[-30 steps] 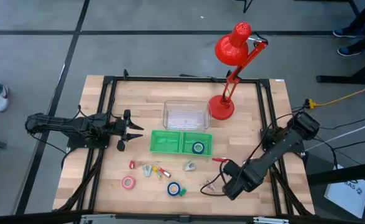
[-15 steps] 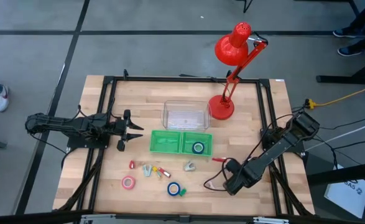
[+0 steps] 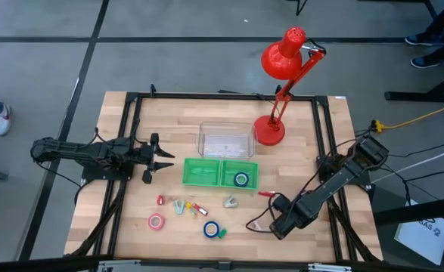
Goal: Pick and place Stapler, Stapler remover, tape
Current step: Put the yellow tape into the right green bin
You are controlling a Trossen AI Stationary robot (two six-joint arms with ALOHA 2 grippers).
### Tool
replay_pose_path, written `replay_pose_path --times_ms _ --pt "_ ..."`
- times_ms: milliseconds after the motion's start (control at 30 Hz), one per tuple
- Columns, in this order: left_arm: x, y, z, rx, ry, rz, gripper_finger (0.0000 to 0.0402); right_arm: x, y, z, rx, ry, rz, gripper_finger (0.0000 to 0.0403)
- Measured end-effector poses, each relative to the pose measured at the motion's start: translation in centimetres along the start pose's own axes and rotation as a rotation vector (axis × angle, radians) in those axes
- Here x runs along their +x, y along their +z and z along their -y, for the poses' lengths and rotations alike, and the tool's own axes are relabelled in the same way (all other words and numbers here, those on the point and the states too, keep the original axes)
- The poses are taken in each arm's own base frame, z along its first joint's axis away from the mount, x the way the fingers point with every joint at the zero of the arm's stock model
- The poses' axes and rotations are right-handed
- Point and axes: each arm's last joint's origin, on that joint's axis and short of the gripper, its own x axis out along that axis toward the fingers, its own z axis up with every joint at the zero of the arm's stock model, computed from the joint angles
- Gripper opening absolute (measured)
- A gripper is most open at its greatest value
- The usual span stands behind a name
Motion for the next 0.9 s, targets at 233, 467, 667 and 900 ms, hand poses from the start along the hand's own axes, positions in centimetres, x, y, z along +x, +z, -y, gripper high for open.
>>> replay_pose_path --times_ms 233,467,667,900 --pt "0.0 0.0 0.0 0.000 0.000 0.000 0.0130 -1.3 0.6 -1.0 -0.047 0.032 0.002 0.0039" --pt "0.0 0.0 0.0 0.000 0.000 0.000 0.0130 -3.3 2.4 -2.3 -0.094 0.088 0.012 0.0040" --pt "0.0 0.0 0.0 0.000 0.000 0.000 0.0130 -6.0 4.4 -3.1 -0.147 0.095 0.025 0.0040" --pt "0.0 0.0 0.0 0.000 0.000 0.000 0.0130 -8.8 7.7 -3.8 -0.239 0.173 0.071 0.0040"
